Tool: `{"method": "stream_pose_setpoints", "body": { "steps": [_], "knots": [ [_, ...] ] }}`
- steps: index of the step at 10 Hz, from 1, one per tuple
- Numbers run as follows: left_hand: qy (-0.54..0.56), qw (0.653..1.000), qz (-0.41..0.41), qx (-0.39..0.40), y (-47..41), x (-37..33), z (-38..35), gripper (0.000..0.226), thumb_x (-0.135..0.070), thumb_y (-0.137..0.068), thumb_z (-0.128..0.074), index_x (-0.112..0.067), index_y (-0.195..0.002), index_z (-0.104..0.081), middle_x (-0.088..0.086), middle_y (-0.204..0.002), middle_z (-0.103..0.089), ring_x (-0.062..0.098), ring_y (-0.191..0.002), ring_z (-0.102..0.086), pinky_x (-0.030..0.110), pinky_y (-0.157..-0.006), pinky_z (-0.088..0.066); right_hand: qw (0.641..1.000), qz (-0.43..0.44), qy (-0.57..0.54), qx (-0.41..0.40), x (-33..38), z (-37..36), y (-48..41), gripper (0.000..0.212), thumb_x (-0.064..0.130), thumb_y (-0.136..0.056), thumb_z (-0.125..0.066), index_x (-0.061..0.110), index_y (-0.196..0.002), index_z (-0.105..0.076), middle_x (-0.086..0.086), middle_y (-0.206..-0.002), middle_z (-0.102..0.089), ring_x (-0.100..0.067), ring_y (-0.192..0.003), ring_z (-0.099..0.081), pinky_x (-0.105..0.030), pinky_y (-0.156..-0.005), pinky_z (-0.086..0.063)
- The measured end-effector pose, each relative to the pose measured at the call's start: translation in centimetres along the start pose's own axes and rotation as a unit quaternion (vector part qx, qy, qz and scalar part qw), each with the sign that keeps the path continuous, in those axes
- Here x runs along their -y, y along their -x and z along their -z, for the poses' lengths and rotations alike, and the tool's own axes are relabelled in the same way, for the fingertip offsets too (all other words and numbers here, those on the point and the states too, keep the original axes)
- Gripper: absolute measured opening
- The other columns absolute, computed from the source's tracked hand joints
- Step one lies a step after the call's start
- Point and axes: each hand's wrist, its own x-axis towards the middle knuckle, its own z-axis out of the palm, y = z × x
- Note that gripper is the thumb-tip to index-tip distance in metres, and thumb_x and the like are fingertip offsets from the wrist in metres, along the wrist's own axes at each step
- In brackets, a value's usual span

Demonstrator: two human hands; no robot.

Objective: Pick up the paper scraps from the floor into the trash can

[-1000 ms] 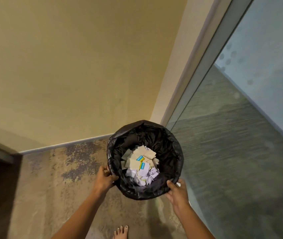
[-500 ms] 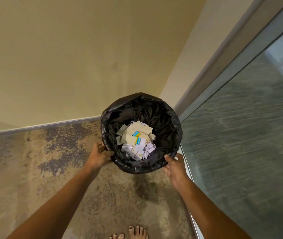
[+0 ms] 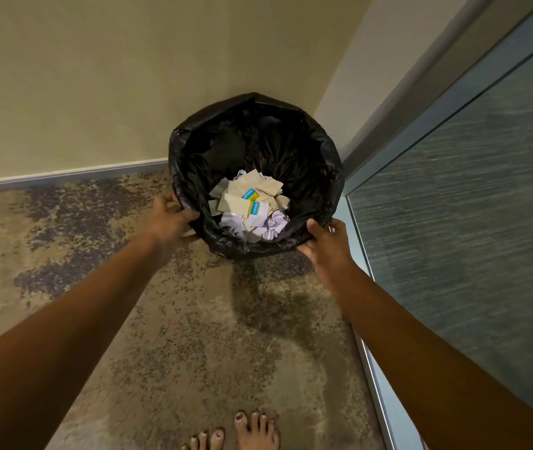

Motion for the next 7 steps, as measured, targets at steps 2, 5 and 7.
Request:
{"method": "stream_pose_setpoints", "body": {
  "steps": [2, 5, 7],
  "knots": [
    [-0.014, 1.000, 0.005, -0.015, -0.5, -0.2, -1.2, 0.047, 0.001, -0.094, -0.047, -0.021, -0.129, -0.025, 0.009, -0.127, -0.045, 0.032, -0.115, -0.052, 0.051, -0.088, -0.048, 1.000, -0.005, 0.029, -0.007, 0.1, 0.0, -0.3, 0.035, 0.005, -0.095, -0.051, 0.007, -0.128, -0.037, -0.014, -0.122, -0.053, -0.031, -0.110, -0.058, -0.045, -0.086, -0.052],
    [-0.282, 0.950, -0.094, -0.091, 5.8, -1.9, -0.6, 0.045, -0.024, -0.100, -0.041, -0.013, -0.142, -0.029, 0.014, -0.142, -0.044, 0.028, -0.108, -0.054, 0.039, -0.086, -0.046, 0.883, 0.171, 0.411, -0.145, 3.2, 0.5, 5.7, 0.029, 0.023, -0.091, -0.062, 0.005, -0.110, -0.051, -0.013, -0.109, -0.059, -0.029, -0.102, -0.056, -0.027, -0.073, -0.033],
    [-0.328, 0.922, -0.196, -0.071, 12.8, -4.7, -1.6, 0.030, -0.018, -0.099, -0.041, -0.011, -0.127, -0.051, 0.013, -0.125, -0.059, 0.027, -0.110, -0.056, 0.032, -0.082, -0.044, 0.832, 0.321, 0.437, -0.117, 6.0, 0.5, 12.9, 0.011, 0.016, -0.092, -0.058, 0.005, -0.091, -0.056, -0.011, -0.094, -0.058, -0.021, -0.082, -0.052, -0.019, -0.057, -0.029]
  ]
}}
